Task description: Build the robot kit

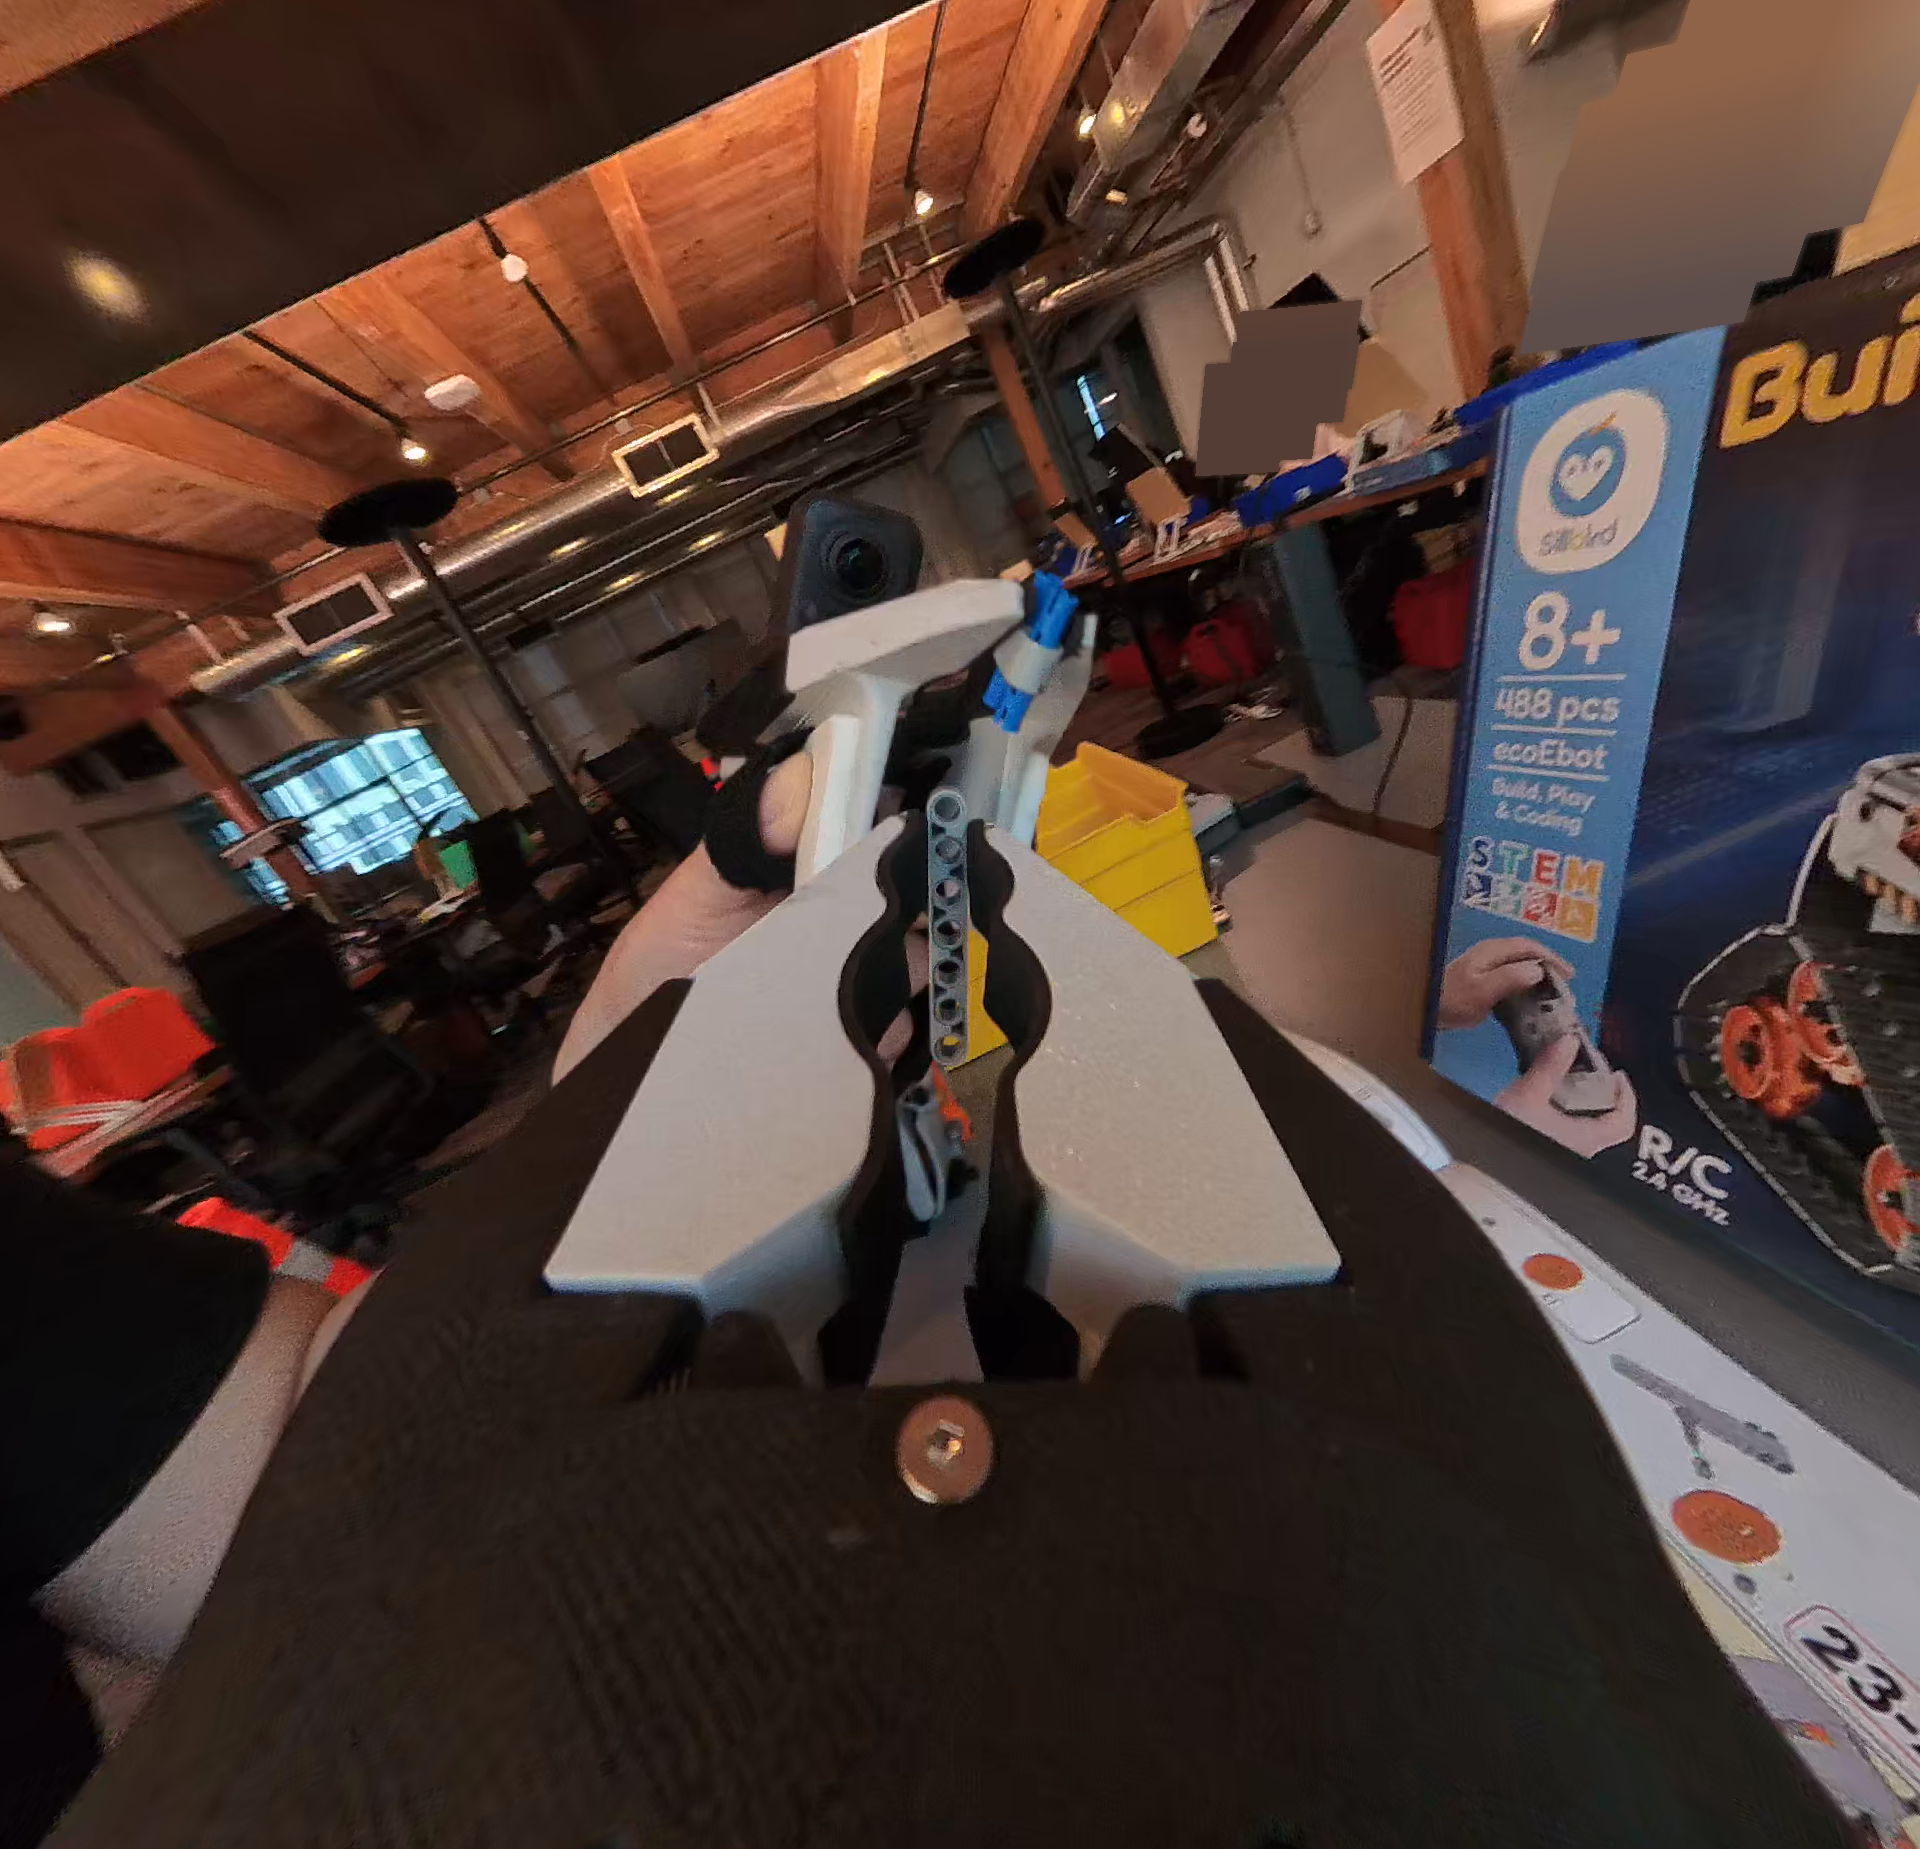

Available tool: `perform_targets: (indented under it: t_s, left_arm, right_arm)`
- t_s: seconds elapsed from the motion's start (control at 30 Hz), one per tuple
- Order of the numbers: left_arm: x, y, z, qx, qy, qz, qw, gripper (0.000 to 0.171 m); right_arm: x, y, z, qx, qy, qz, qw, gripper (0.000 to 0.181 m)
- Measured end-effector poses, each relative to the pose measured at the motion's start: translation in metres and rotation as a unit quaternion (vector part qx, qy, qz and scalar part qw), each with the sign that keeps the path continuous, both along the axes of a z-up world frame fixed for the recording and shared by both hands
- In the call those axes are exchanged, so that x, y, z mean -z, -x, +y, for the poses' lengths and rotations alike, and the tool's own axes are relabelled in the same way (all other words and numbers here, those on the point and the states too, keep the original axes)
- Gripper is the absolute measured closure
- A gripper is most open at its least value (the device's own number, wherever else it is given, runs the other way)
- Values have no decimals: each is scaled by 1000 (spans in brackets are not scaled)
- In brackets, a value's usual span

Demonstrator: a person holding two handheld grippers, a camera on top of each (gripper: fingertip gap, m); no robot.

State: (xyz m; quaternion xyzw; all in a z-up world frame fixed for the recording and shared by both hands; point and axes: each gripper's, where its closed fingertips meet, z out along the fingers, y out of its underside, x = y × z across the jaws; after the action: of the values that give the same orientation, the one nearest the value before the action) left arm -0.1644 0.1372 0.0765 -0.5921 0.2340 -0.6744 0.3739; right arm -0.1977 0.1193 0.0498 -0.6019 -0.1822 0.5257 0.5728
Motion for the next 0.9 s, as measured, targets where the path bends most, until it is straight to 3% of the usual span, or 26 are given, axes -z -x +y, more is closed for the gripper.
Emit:
perform_targets:
  t_s: [0.17, 0.9]
  left_arm:
    - [0, -12, -7, 6, -12, 3, 1000, 166]
    - [-9, -7, -11, 11, -32, -13, 999, 167]
  right_arm:
    - [-8, -17, 6, 52, -16, 10, 998, 177]
    - [-20, -31, 2, 47, -33, -5, 998, 177]
